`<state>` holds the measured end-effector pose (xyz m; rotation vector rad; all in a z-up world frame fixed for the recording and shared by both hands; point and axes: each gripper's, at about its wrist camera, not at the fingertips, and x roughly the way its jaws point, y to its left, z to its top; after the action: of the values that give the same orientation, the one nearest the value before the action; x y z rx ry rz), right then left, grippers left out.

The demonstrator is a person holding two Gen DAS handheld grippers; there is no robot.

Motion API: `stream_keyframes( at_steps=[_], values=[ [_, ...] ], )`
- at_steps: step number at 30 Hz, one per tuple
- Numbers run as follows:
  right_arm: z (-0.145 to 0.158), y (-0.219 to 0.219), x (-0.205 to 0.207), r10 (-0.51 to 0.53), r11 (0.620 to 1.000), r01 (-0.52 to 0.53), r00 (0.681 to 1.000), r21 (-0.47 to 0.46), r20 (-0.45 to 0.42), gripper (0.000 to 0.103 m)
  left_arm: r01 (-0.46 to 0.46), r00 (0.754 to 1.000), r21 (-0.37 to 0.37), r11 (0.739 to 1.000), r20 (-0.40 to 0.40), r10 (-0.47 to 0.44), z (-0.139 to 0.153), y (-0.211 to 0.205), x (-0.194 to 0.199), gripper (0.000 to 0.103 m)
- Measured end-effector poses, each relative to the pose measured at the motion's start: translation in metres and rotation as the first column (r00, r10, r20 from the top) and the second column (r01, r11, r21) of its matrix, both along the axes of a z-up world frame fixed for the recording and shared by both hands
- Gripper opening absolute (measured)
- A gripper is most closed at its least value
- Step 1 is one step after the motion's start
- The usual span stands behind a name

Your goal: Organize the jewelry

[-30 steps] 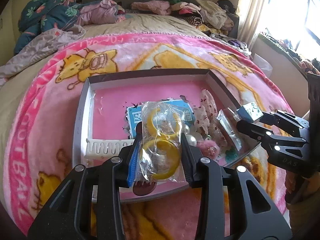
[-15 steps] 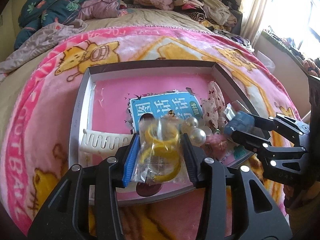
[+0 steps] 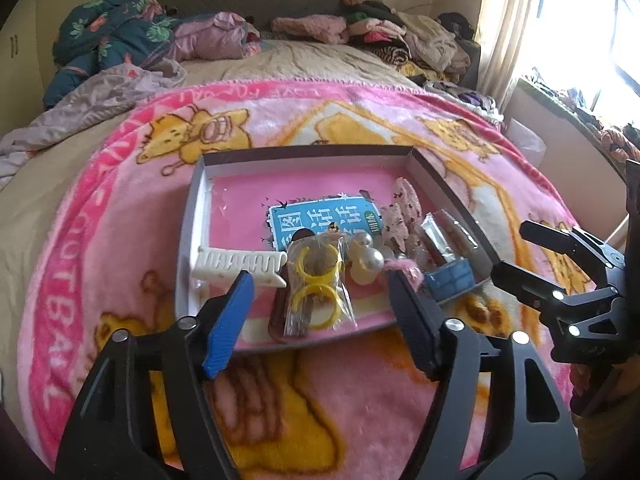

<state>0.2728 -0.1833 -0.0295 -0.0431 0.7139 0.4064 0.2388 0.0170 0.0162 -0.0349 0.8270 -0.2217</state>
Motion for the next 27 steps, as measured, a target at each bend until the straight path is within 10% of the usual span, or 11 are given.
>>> stream_keyframes(
  at_steps=[12,27],
  values=[
    [0.021,-0.008,-0.061,-0.029,0.999,0.028,0.998,0.020,0.051,0.095,-0.064,0.997,0.002,0.998,0.049,0.064,0.024,0.007,-0.062,0.091],
    [0.021,-0.009,-0.109,-0.042,0.999,0.041,0.997,0.028,0.059,0.096,-0.084,0.994,-0.014,0.996,0.073,0.085,0.026,0.008,-0.116,0.091]
  ],
)
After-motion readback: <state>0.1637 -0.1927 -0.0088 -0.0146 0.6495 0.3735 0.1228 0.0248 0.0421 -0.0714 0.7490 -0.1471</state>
